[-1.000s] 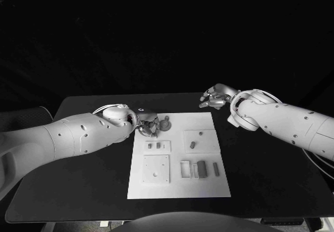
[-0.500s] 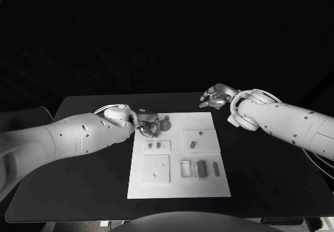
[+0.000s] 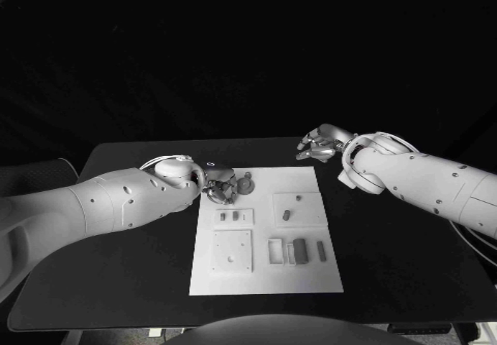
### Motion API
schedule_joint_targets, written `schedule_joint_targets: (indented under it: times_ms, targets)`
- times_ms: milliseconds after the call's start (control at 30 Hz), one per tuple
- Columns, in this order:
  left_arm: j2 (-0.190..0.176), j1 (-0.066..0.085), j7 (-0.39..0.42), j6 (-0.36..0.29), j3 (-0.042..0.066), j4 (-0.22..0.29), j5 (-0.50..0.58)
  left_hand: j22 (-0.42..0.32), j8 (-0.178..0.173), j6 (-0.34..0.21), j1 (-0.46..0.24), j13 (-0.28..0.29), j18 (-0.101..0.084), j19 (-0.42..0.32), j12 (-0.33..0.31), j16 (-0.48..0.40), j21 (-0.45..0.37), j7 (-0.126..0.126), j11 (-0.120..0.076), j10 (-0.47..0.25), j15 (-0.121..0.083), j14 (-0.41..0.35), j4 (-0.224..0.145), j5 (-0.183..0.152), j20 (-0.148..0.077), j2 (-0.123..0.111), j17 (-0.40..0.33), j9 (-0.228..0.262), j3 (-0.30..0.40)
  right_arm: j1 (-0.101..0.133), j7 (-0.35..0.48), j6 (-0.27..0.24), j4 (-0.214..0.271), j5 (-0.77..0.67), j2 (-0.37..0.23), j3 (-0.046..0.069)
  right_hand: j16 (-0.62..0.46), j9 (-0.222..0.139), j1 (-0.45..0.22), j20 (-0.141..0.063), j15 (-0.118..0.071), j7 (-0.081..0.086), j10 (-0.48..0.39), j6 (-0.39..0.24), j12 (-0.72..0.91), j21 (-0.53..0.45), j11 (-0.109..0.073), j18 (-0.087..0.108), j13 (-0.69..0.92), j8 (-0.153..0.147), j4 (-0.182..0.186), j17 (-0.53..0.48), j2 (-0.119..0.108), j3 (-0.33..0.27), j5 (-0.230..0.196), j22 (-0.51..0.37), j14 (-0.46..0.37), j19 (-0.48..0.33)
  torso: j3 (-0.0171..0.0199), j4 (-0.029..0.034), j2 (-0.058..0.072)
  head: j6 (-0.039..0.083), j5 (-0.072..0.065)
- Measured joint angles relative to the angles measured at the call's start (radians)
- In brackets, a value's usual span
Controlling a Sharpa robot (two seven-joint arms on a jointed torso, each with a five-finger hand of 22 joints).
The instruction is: Assemble the parts on the task board
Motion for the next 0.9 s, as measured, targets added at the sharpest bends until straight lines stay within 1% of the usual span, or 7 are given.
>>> schedule_joint_targets:
  times_ms: [100,267,433,900]
  targets:
    - [0.001,-0.002,0.0,0.0,0.0,-0.002,0.0,0.0,-0.001,0.0,-0.002,0.0,0.0,0.0,0.0,0.0,0.0,0.0,0.0,0.0,0.0,0.0,-0.001,0.0,0.0,0.0,0.0,0.01,0.001,0.0,0.0,0.0,0.0,0.0,0.0,0.0,0.0,0.0,0.0,0.0,0.0,0.0,0.0,0.0,0.0,0.0,0.0,0.0,0.0,0.0,0.0,0.0,0.0,0.0,0.0,0.0,0.0,0.0,0.0,0.0,0.0,0.0,0.0]
    - [0.005,-0.005,0.001,0.0,0.0,-0.002,0.0,0.0,0.0,0.0,-0.006,0.0,0.0,0.0,0.0,0.0,0.0,0.0,0.0,0.0,0.0,0.0,-0.001,0.0,0.0,0.0,0.0,0.009,0.001,0.0,0.0,0.0,0.0,0.0,0.0,0.0,0.0,0.0,0.0,0.0,0.0,-0.001,0.0,0.001,0.0,0.0,0.0,0.0,0.0,0.0,0.0,0.0,0.0,0.0,0.0,0.0,0.0,0.0,0.0,-0.0001,0.0,-0.001,-0.001]
    - [0.007,-0.005,0.001,0.0,0.0,-0.003,0.0,0.0,0.002,-0.001,-0.006,0.0,0.0,0.0,0.0,0.0,0.0,0.001,0.0,0.0,0.0,0.0,-0.001,0.0,0.0,0.0,0.0,0.009,0.001,0.0,0.0,0.0,0.0,0.0,0.0,0.0,0.0,0.0,0.0,0.0,-0.002,0.002,0.0,-0.002,0.0,0.0,0.0,0.0,0.0,0.0,0.0,0.0,0.0,0.0,0.0,0.0,-0.003,0.0,0.0002,-0.0001,0.0,0.0,-0.001]
    - [0.008,-0.006,0.001,0.003,0.0,-0.007,0.0,0.0,0.004,-0.002,-0.006,0.001,0.0,0.0,0.0,0.0,0.0,0.002,0.0,0.0,0.0,0.0,-0.003,0.0,0.0,0.0,0.0,0.007,0.001,0.0,0.0,0.001,0.0,0.0,-0.001,0.0,0.0,0.0,0.0,0.0,-0.001,0.002,0.0,-0.002,0.0,0.0,0.0,0.0,0.0,0.0,0.0,0.0,0.0,0.0,0.0,0.0,-0.004,0.0,0.0006,-0.0002,0.0,-0.001,-0.003]
